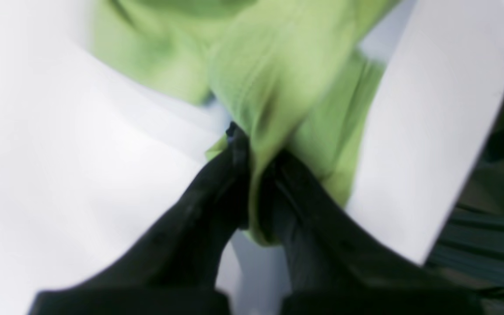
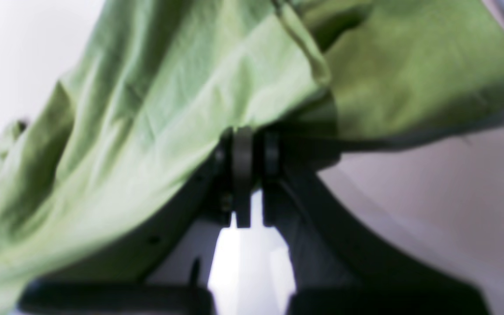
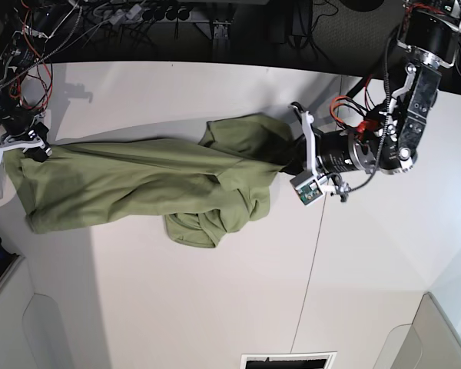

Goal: Layout the t-shirt on the table in an organized manner, then fold the t-shirt properly
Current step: 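Lift the shirt with both grippers and stretch it apart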

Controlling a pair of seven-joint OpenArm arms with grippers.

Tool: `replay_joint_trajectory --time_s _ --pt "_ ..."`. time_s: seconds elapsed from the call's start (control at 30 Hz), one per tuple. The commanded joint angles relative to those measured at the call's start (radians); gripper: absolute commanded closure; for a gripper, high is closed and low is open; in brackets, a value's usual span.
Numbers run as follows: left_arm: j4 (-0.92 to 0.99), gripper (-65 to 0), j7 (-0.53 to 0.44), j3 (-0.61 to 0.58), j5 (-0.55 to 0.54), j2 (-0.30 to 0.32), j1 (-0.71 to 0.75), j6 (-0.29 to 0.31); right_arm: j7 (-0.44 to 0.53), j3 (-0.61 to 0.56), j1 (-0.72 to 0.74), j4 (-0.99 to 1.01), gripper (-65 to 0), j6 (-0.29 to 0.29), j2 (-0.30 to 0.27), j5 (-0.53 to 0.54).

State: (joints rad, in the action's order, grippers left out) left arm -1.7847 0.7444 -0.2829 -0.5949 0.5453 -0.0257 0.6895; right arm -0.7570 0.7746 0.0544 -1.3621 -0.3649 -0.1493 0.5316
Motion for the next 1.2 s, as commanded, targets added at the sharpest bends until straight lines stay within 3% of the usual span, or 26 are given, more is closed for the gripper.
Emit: replay_joint_trajectory --time_s 0.0,0.23,0.43,0.67,0.7,0.77,0.83,0.97,1.17 --pt "-0.035 0.0 -0.014 0.008 -0.005 0.050 -0.037 0.009 0.005 0.002 0.019 -0.010 0.0 -0.023 -0.016 0.005" --pt "-0.153 0.0 -0.015 0.008 -0.008 0.277 -0.224 0.009 -0.031 0.002 0.045 -0.021 0.0 -0.149 -0.016 0.146" --pt "-0.328 0.0 0.018 0.008 -0.119 0.396 -0.222 0.009 -0.114 0.003 0.029 -0.055 0.0 -0.183 -0.017 0.184" --pt "-0.437 -0.8 0.061 -0.019 -0.216 0.377 0.097 0.009 -0.119 0.003 -0.076 -0.062 0.0 -0.185 -0.018 0.183" --pt "-0.428 -7.9 0.061 -0.035 -0.209 0.363 0.135 0.009 -0.119 0.003 -0.088 -0.062 -1.9 -0.185 -0.019 0.184" --pt "-0.401 -26.0 0.061 -0.076 -0.197 0.337 0.186 0.009 -0.119 0.003 -0.102 -0.062 -19.9 -0.185 -0.022 0.189" --pt "-0.371 -37.8 0.059 -0.119 -0.197 0.312 0.217 0.009 -0.119 0.003 -0.102 -0.062 -30.7 -0.185 -0.022 0.200" --pt "-0.341 -38.7 0.060 -0.171 -0.146 0.275 0.246 0.009 -0.120 0.003 -0.101 -0.093 -31.5 -0.192 -0.021 0.262" --pt "-0.341 -38.7 0.052 -0.116 -0.135 0.266 0.187 0.009 -0.139 0.003 -0.096 -0.270 -31.5 -0.201 -0.019 0.274"
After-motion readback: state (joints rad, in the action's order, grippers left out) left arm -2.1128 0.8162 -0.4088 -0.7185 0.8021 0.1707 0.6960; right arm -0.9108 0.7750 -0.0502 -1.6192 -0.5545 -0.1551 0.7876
